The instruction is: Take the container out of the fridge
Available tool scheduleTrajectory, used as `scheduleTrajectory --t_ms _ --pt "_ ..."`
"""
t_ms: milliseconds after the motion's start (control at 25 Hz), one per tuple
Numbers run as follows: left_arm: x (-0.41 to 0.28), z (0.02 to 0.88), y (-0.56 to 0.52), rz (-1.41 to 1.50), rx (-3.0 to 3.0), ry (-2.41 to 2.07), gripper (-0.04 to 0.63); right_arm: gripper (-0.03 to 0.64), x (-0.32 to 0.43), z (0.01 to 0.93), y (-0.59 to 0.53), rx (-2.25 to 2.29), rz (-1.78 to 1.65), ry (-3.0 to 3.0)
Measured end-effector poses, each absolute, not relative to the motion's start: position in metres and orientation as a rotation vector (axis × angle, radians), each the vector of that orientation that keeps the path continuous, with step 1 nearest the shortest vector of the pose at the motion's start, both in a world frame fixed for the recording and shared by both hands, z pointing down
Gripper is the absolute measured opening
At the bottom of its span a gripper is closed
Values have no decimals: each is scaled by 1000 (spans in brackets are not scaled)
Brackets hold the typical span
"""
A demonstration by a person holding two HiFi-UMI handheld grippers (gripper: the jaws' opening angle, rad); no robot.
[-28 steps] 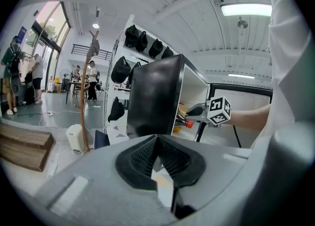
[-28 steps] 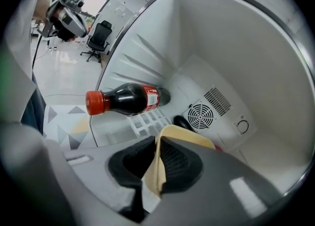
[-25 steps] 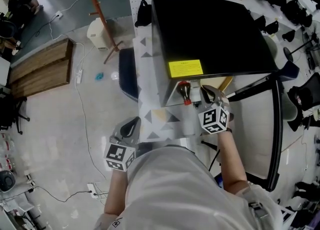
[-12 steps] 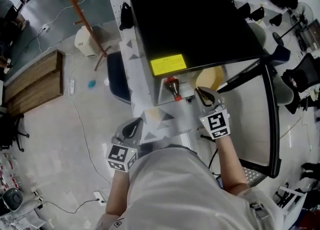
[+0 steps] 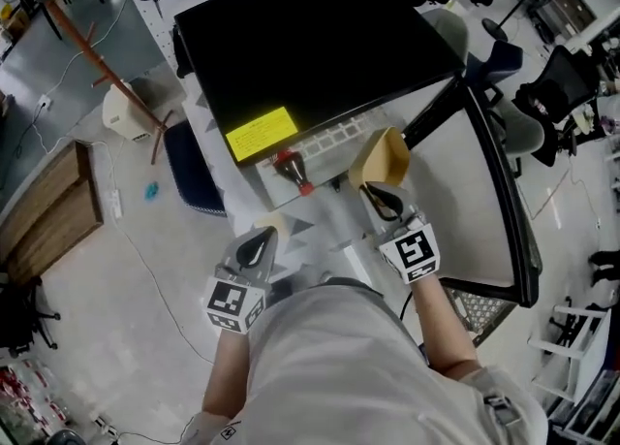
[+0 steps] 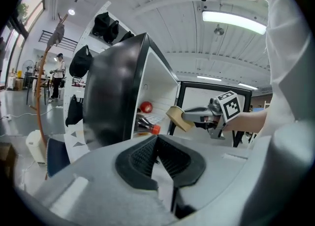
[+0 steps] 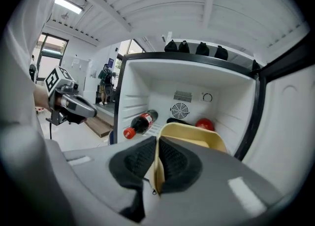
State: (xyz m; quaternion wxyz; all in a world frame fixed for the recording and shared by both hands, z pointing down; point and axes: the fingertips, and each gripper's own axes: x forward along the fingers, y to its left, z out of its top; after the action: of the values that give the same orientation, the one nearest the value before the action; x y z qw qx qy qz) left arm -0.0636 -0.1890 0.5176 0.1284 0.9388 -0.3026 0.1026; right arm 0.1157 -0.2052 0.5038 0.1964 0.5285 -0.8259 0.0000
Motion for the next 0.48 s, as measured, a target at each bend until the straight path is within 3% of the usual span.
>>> scheduleTrajectory --t_ms 480 --pt "17 519 -181 346 2855 -466 9 21 145 511 -142 1650 95 -2222"
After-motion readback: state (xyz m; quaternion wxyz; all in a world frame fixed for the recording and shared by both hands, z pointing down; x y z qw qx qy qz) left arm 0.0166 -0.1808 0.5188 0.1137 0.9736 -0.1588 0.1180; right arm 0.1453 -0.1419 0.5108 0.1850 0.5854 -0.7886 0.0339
